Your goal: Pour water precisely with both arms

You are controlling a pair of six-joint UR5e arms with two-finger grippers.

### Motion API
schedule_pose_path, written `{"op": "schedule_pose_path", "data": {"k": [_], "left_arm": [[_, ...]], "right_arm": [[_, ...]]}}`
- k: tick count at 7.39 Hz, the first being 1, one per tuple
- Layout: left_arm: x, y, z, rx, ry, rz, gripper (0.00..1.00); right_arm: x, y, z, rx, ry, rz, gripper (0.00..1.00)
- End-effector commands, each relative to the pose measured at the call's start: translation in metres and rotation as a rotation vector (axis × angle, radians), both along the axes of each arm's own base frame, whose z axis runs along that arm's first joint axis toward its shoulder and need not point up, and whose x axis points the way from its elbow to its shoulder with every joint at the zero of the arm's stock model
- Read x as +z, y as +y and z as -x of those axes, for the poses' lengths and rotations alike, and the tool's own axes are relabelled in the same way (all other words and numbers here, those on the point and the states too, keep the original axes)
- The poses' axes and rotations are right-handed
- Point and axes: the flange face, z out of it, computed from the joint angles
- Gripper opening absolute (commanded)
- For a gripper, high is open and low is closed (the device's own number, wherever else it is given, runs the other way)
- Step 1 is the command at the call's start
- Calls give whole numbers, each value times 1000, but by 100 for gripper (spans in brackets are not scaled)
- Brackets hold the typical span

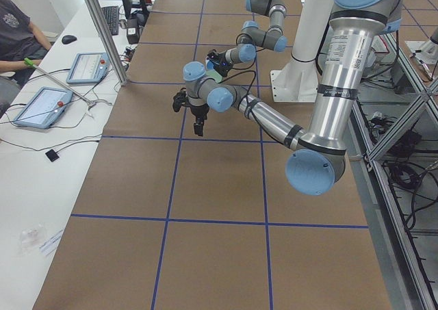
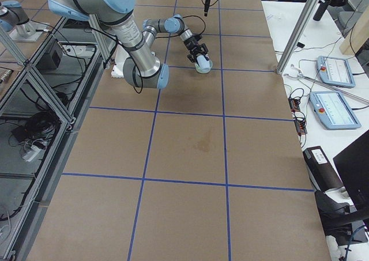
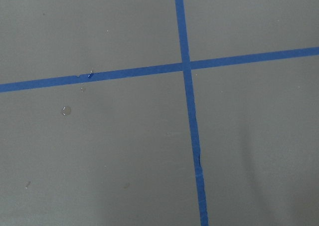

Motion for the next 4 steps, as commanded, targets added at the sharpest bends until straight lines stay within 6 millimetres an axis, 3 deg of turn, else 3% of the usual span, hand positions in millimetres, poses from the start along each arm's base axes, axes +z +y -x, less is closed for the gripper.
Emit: {"op": "schedule_pose_path", "data": {"k": [1,4], "left_arm": [[1,0,0,-1,0,4,100],[2,0,-1,1,1,6,100]], "right_arm": [[-1,3,5,-5,66,-1,33],[-4,1,8,-4,141,-5,33]]}}
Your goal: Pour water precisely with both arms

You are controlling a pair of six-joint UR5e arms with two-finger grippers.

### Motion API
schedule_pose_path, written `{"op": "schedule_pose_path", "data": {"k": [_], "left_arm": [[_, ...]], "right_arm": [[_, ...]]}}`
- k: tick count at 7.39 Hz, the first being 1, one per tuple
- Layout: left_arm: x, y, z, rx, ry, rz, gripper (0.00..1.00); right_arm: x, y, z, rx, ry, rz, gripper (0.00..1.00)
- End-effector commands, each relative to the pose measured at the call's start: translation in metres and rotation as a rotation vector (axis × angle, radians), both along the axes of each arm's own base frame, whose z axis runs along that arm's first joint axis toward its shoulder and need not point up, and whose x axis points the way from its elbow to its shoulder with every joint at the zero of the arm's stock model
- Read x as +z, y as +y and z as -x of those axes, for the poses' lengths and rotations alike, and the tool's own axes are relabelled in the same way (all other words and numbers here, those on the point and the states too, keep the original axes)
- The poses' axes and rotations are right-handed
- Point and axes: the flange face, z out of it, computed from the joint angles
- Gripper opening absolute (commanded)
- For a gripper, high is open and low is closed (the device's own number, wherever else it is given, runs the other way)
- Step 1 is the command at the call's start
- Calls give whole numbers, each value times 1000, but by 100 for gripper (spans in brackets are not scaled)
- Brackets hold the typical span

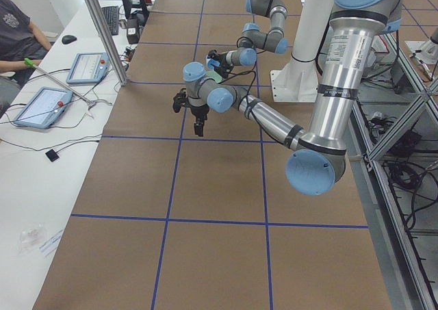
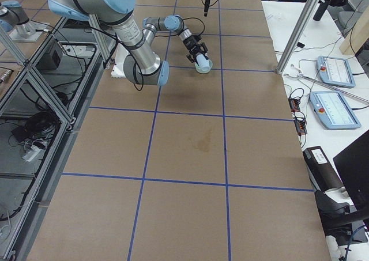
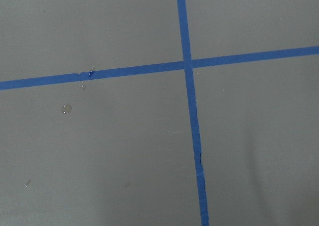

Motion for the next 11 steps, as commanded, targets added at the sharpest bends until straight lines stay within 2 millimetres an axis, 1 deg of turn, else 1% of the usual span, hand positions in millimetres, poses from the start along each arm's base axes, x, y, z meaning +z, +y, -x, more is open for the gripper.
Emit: {"op": "schedule_pose_path", "data": {"k": [1,2,4,7,10,11], "left_arm": [[0,0,1,-1,0,1,100],[1,0,0,1,0,1,100],[2,0,0,1,-1,4,100],[5,-1,-1,1,-4,10,100],[5,-1,-1,1,-4,10,100],[7,-1,-1,2,-6,12,100]], "right_arm": [[6,-2,4,1,48,-13,33],[8,-3,3,1,72,-18,33],[7,-2,2,0,96,-18,33],[9,-3,-3,1,151,-34,33],[3,-5,-5,0,189,-57,33],[-3,-5,-6,0,193,-60,33]]}}
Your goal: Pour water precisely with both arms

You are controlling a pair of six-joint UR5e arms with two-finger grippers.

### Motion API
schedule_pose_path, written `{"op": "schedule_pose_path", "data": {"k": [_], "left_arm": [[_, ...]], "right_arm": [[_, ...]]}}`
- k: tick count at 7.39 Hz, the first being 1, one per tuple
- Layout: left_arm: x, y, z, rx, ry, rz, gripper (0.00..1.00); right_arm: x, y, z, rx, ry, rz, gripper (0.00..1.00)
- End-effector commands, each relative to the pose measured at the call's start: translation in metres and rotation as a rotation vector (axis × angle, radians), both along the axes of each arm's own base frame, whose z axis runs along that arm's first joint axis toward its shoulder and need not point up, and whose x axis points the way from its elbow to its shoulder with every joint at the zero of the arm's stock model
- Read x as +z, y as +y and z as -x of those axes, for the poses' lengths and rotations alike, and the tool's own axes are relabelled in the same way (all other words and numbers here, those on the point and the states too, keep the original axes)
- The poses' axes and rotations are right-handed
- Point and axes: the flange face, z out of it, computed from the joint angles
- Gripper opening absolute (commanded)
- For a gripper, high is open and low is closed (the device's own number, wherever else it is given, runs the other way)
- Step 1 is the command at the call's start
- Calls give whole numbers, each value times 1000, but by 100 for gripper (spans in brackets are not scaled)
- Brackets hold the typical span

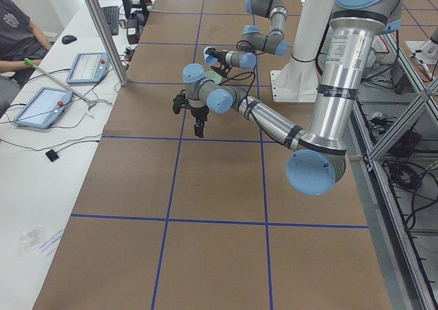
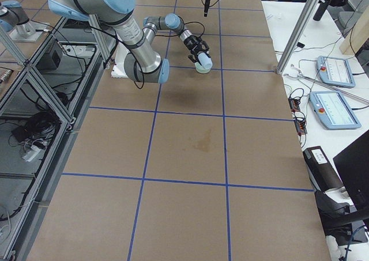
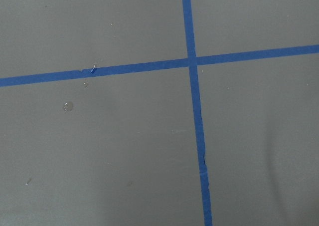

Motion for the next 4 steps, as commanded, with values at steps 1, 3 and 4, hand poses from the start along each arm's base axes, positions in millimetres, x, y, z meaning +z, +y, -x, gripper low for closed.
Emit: {"op": "schedule_pose_path", "data": {"k": [1,3,4], "left_arm": [[3,-1,0,2,2,-4,100],[-2,0,0,0,8,-11,100],[-3,0,0,0,8,-15,100]], "right_arm": [[-9,1,-1,8,0,-10,33],[-14,1,0,136,-151,-49,34],[-20,1,-2,190,-263,-70,35]]}}
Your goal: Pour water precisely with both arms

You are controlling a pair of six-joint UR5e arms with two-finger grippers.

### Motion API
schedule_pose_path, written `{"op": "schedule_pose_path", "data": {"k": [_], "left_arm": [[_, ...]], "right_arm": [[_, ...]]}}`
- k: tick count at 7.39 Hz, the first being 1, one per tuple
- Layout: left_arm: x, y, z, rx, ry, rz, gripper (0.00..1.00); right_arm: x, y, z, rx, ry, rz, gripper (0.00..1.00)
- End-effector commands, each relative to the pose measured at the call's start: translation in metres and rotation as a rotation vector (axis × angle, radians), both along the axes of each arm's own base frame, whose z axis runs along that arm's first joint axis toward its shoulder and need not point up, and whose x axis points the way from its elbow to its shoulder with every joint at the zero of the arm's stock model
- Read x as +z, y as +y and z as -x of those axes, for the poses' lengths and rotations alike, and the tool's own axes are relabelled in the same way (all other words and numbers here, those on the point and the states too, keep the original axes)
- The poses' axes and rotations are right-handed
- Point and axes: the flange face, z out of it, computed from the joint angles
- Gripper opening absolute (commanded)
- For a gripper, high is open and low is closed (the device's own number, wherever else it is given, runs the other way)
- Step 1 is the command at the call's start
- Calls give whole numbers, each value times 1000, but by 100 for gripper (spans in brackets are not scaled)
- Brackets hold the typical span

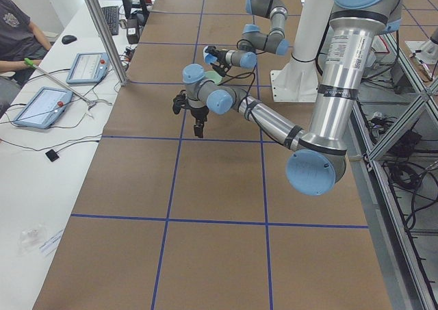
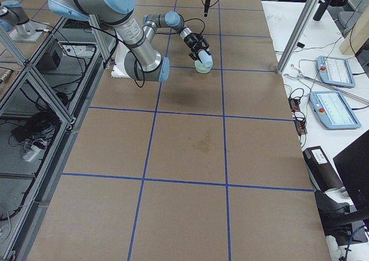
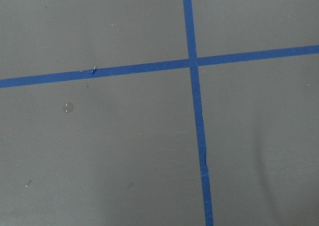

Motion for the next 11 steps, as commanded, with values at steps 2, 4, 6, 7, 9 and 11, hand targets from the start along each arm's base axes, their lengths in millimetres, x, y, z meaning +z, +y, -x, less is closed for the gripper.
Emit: {"op": "schedule_pose_path", "data": {"k": [2,4,6,7,9,11], "left_arm": [[-9,1,2,-2,10,-15,100],[-12,2,2,-2,14,-22,100],[-22,5,7,-8,24,-36,100],[-25,6,8,-11,24,-46,100],[-30,7,9,-13,30,-54,100],[-36,9,8,-46,36,-26,100]], "right_arm": [[13,14,-46,185,-470,-11,35],[26,8,-158,274,-695,79,35],[61,-39,-248,471,-952,222,39],[109,-59,-294,502,-1086,320,38],[191,-75,-374,558,-1205,353,38],[273,-48,-422,582,-1217,321,39]]}}
